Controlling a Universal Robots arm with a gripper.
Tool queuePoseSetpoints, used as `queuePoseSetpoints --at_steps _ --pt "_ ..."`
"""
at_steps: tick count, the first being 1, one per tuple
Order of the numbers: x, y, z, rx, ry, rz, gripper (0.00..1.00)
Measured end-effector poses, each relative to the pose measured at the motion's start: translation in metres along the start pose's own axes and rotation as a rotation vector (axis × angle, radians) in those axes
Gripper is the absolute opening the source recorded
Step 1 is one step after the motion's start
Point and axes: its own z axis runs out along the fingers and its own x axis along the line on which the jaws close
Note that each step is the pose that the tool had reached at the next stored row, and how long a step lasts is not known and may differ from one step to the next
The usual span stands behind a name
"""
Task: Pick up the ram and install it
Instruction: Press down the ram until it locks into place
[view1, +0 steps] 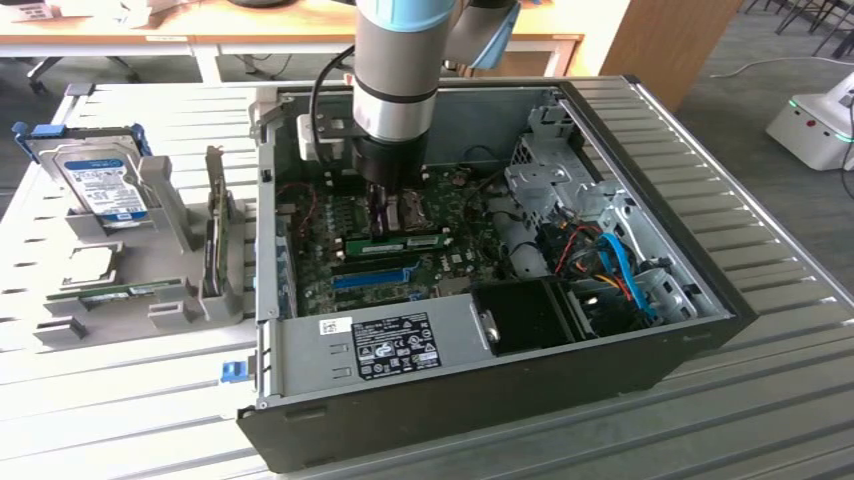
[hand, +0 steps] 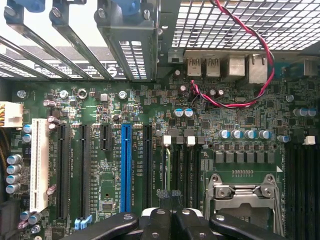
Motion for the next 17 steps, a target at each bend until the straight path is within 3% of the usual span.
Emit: queuePoseSetpoints --at_steps 17 --pt "0.0 -0.0001 0.0016 0.0001 -0.0001 0.0 0.11"
